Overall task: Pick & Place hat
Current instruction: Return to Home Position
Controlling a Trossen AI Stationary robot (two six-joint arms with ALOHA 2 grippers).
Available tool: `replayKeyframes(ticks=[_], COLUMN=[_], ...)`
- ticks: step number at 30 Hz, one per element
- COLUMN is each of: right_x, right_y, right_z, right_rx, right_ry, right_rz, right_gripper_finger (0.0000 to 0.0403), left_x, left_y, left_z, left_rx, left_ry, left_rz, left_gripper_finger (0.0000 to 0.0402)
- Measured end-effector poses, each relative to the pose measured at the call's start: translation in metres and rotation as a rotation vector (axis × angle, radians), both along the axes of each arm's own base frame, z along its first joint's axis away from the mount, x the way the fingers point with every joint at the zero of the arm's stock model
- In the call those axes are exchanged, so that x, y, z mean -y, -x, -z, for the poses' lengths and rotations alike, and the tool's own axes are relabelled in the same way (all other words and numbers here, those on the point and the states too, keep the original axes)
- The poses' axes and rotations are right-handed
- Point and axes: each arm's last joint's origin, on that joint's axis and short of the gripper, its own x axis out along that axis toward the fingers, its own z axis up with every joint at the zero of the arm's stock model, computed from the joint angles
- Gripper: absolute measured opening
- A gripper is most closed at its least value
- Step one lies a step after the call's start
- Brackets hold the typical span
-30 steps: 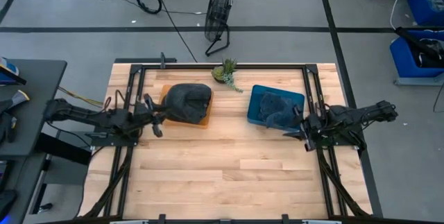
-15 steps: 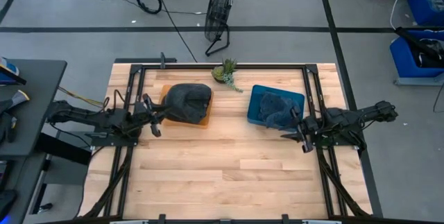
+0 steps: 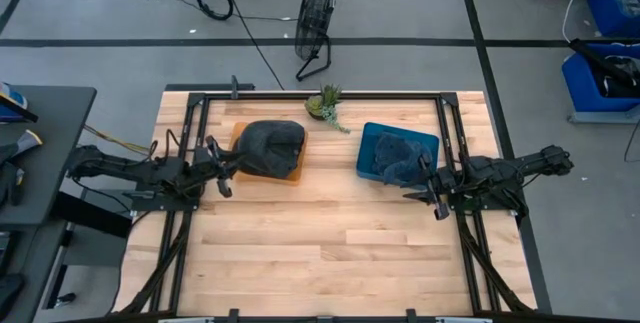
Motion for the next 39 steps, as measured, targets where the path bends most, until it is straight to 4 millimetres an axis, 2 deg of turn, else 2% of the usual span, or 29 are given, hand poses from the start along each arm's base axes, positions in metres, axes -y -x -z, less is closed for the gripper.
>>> replayKeyframes(ticks=[9,29,39], right_x=[0.000,0.000,0.000], right_y=[0.000,0.000,0.000], right_z=[0.000,0.000,0.000], right_rx=[0.000,0.000,0.000], right_ry=[-0.003,-0.003,-0.003], right_rz=[0.000,-0.002,-0.002], right_gripper_finger=[0.0121,0.0121,0.0121], left_x=[-0.002,-0.006,-0.005], left_y=[0.010,0.010,0.007], left_z=[-0.008,0.005,0.009], left_rx=[0.089,-0.003,-0.073], left_ry=[-0.022,0.057,-0.010], left_rz=[-0.007,-0.039,-0.027], left_gripper_finger=[0.0085,0.0085,0.0085])
